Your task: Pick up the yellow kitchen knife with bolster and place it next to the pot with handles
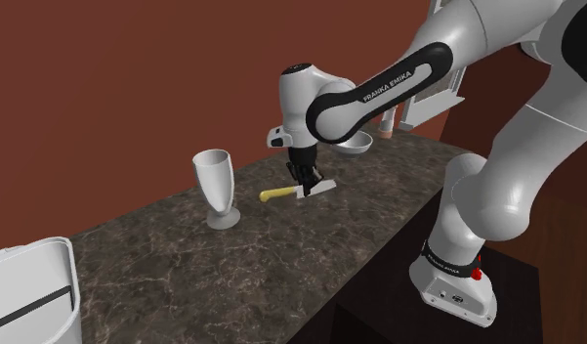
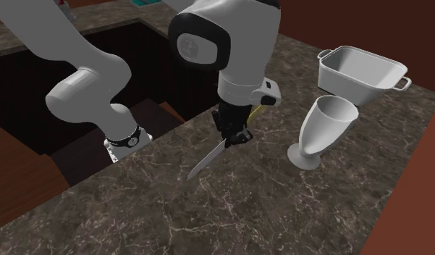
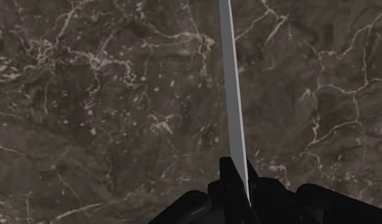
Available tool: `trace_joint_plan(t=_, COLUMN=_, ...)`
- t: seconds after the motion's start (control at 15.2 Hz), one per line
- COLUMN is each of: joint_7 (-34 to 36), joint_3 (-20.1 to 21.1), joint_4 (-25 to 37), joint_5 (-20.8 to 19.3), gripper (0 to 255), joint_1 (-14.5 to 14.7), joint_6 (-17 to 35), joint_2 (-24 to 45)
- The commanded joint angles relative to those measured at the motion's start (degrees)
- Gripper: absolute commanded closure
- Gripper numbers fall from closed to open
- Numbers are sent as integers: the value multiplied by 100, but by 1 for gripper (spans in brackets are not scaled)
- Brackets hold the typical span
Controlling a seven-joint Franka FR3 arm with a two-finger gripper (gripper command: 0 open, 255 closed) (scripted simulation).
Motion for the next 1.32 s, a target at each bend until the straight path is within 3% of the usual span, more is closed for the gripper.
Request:
trace_joint_plan(t=0.0, joint_7=-15, joint_3=0, joint_4=95, joint_5=9, gripper=255, joint_1=2, joint_6=-185, joint_2=-87)
trace_joint_plan(t=1.25, joint_7=-120, joint_3=5, joint_4=1241, joint_5=57, gripper=255, joint_1=14, joint_6=-1717, joint_2=-477)
